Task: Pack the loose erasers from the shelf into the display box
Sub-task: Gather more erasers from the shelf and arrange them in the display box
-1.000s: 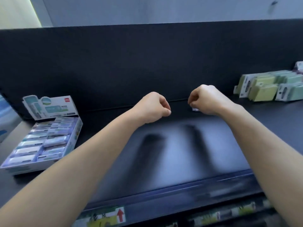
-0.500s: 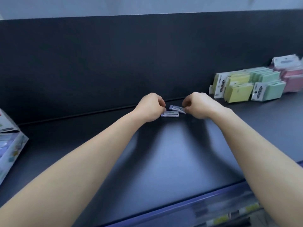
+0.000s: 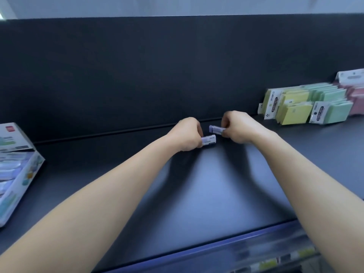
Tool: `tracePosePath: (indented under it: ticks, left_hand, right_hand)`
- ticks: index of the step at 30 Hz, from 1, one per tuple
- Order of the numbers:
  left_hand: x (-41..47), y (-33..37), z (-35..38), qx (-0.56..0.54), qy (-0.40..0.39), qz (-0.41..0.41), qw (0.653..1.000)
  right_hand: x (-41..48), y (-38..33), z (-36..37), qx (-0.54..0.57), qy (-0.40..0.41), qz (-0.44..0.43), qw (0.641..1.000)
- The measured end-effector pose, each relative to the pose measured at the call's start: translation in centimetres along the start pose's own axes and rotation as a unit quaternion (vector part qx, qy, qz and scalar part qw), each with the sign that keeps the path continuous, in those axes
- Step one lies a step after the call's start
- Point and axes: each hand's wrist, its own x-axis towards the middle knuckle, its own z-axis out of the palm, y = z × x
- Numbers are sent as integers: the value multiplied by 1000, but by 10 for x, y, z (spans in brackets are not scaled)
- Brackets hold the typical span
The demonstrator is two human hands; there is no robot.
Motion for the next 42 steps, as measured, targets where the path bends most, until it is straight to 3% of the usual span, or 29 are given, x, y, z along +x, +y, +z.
tracePosePath:
  ticks: [5, 9, 22, 32, 42]
  left_hand:
    - [-35, -27, -42, -140, 8, -11, 990]
    - [-80, -57, -84, -265, 3, -67, 962]
    - [-216, -185, -169, -351, 179, -175, 902]
    - [-278, -240, -189, -337, 232, -199, 890]
    - [-287, -256, -186, -354, 220, -195, 888]
  right_hand:
    - [-13, -42, -5, 69, 57, -53, 995]
    - [-27, -103, -7, 127, 44, -119, 984]
    - [-78, -288, 39, 274, -38, -282, 919]
    - [-107, -370, 80, 214, -115, -343, 907]
    - [-110, -390, 107, 46, -169, -334, 926]
